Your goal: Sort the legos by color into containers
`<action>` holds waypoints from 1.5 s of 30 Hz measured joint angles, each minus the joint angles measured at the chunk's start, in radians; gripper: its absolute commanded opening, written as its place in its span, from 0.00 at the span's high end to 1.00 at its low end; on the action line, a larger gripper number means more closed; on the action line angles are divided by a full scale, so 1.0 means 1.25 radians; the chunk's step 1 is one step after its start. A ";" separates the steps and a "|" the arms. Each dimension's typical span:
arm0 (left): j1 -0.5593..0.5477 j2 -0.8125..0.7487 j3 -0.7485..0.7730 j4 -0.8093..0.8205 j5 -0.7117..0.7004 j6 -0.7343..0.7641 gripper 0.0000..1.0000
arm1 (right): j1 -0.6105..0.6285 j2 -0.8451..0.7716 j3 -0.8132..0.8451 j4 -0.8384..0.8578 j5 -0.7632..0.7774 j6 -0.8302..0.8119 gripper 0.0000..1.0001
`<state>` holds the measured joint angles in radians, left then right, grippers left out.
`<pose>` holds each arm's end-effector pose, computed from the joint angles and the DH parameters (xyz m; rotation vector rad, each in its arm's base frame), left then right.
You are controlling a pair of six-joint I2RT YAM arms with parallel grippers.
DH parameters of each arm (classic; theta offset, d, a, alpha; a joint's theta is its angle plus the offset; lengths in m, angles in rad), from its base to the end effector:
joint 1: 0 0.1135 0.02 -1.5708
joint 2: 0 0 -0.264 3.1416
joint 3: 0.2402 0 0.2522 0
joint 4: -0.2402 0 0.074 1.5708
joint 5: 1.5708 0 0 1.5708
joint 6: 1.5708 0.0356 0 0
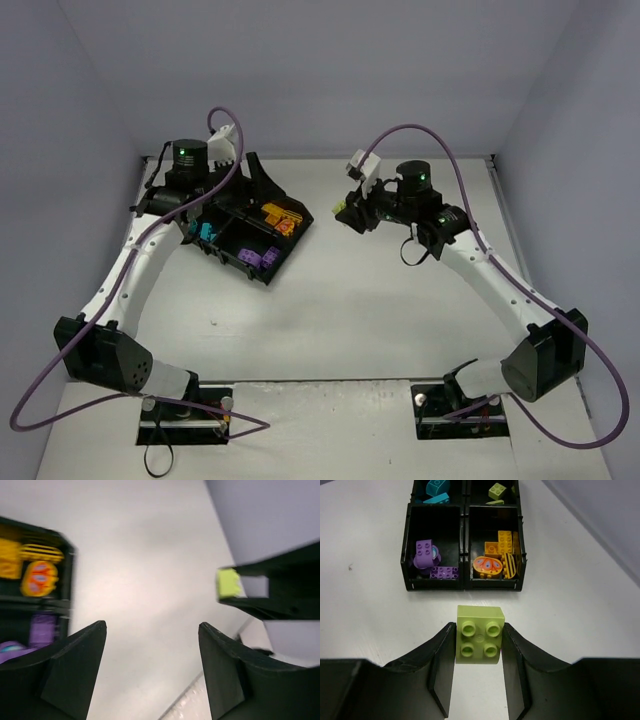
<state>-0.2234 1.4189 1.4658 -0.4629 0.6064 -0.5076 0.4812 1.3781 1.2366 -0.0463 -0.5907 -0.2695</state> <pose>0.3040 -0.0899 0.4042 0.1218 2.0637 -1.0635 0.2764 0.1667 0.3781 -1.0339 1.4418 0.6710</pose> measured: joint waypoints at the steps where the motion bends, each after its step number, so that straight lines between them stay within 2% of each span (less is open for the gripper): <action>1: -0.016 -0.003 0.000 0.006 0.033 -0.006 0.32 | 0.000 -0.003 -0.001 0.003 -0.001 -0.016 0.94; 6: -0.088 -0.002 -0.003 0.033 0.150 -0.031 0.32 | 0.008 -0.024 -0.016 0.010 -0.021 -0.078 0.93; 11: -0.143 0.016 -0.002 0.051 0.202 -0.035 0.32 | 0.030 -0.040 -0.034 0.012 -0.040 -0.121 0.91; 22: -0.192 0.081 0.025 0.034 0.193 -0.015 0.34 | 0.076 -0.073 -0.067 0.015 -0.056 -0.179 0.89; 34: -0.229 0.129 0.063 0.013 0.188 -0.013 0.47 | 0.093 -0.075 -0.068 0.016 -0.047 -0.208 0.88; 38: -0.230 0.143 0.064 -0.006 0.192 -0.013 0.57 | 0.093 -0.072 -0.068 0.011 -0.033 -0.214 0.88; 41: -0.230 0.151 0.069 -0.014 0.203 -0.015 0.74 | 0.097 -0.064 -0.068 0.009 -0.016 -0.221 0.85; 42: -0.230 0.152 0.070 -0.016 0.202 -0.014 0.85 | 0.098 -0.060 -0.068 0.009 -0.014 -0.222 0.82; 44: -0.230 0.154 0.071 -0.023 0.195 -0.023 0.94 | 0.099 -0.057 -0.068 0.010 -0.005 -0.231 0.66; 45: -0.229 0.157 0.072 -0.024 0.197 -0.030 0.98 | 0.099 -0.056 -0.068 0.013 0.002 -0.235 0.54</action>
<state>-0.5102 1.6146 1.5562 -0.4927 0.8524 -0.5453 0.6052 1.3075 1.1515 -0.0303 -0.5884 -0.5632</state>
